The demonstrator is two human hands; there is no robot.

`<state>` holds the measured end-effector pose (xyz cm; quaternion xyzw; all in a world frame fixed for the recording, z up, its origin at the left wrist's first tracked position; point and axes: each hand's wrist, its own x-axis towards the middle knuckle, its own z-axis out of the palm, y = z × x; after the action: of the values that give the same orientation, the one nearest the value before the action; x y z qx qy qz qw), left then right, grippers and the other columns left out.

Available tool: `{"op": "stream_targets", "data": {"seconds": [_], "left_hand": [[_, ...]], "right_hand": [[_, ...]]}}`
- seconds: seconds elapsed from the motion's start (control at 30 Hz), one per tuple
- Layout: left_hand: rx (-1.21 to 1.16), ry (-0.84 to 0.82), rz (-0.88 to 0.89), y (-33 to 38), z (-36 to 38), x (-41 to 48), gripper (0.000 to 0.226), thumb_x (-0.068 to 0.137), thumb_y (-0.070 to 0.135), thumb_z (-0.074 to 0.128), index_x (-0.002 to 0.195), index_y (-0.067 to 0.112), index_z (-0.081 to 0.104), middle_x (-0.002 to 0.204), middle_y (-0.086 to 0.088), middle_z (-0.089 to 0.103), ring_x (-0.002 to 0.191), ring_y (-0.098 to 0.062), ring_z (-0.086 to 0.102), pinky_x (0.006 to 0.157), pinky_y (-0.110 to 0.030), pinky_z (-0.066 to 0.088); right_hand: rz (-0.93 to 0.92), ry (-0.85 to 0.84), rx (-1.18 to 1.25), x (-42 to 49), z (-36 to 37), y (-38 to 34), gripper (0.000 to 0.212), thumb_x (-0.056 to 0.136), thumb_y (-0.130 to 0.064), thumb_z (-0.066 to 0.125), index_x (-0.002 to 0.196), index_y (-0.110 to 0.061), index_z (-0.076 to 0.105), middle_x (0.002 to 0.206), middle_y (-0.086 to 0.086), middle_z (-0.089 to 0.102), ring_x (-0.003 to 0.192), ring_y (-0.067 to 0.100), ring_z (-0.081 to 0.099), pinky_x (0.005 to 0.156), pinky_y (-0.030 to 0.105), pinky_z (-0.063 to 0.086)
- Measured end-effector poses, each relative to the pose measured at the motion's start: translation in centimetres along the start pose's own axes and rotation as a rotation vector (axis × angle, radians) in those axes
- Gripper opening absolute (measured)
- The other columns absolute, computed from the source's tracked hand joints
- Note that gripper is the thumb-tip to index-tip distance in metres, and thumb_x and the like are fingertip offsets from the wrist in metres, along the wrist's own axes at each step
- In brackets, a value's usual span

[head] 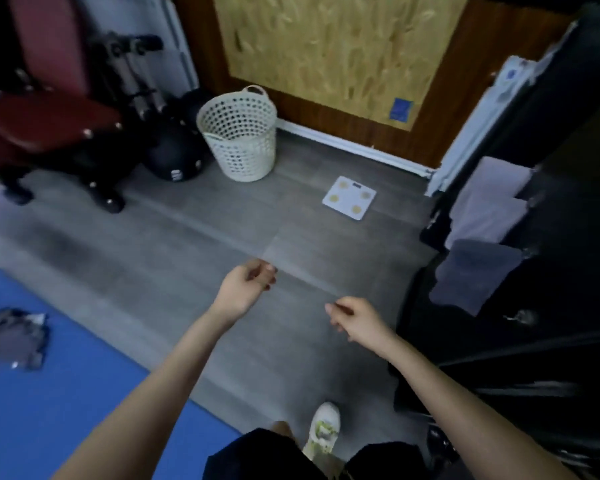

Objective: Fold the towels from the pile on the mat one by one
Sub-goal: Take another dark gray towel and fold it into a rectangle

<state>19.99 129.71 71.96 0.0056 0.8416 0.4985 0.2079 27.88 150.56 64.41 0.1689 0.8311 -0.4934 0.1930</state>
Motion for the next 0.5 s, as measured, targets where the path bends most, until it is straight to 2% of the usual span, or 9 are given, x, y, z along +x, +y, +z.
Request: {"op": "stream_targets", "data": {"seconds": [0.1,0.2,0.3,0.43,0.5], "left_hand": [[-0.028,0.070,-0.042,-3.1,-3.1,-3.7,0.016,0.097,0.019,0.048,0.094,0.010,0.061,0.085,-0.007,0.064,0.072,-0.017,0.058,0.059,-0.007,0.042],[-0.063,0.139,-0.087,-6.7,-6.4,-7.9,0.016,0.096,0.020,0.049,0.092,0.011,0.062,0.085,-0.007,0.065,0.072,-0.017,0.059,0.066,-0.017,0.044],[-0.094,0.208,-0.125,-10.8,-10.0,-12.9,0.018,0.097,0.021,0.048,0.094,0.011,0.063,0.087,-0.006,0.066,0.078,-0.020,0.061,0.079,-0.028,0.047],[-0.098,0.289,-0.160,-17.2,-15.7,-21.8,0.022,0.097,0.027,0.047,0.099,0.012,0.063,0.095,-0.003,0.068,0.088,-0.018,0.062,0.075,-0.023,0.046],[-0.089,0.321,-0.161,-21.0,-18.9,-27.0,0.023,0.096,0.029,0.047,0.100,0.014,0.063,0.097,-0.001,0.068,0.091,-0.018,0.063,0.079,-0.026,0.046]], "right_hand": [[-0.033,-0.111,-0.052,-0.9,5.0,-1.6,0.030,0.092,-0.031,0.057,0.070,-0.011,0.054,0.071,0.012,0.056,0.065,0.019,0.050,0.053,0.028,0.034],[-0.056,-0.204,-0.115,-2.5,10.0,-3.0,0.029,0.092,-0.032,0.056,0.076,-0.007,0.057,0.071,0.011,0.058,0.063,0.019,0.050,0.052,0.026,0.035],[-0.056,-0.261,-0.172,-4.8,15.4,-4.1,0.027,0.092,-0.033,0.056,0.074,-0.012,0.056,0.072,0.013,0.061,0.062,0.021,0.052,0.051,0.026,0.037],[-0.097,-0.288,-0.246,-9.6,24.3,-5.6,0.028,0.092,-0.033,0.056,0.068,-0.017,0.054,0.074,0.015,0.064,0.063,0.021,0.054,0.054,0.028,0.039],[-0.115,-0.311,-0.296,-12.2,29.5,-6.3,0.027,0.092,-0.036,0.056,0.069,-0.019,0.055,0.077,0.014,0.067,0.064,0.020,0.056,0.057,0.029,0.041]]}}
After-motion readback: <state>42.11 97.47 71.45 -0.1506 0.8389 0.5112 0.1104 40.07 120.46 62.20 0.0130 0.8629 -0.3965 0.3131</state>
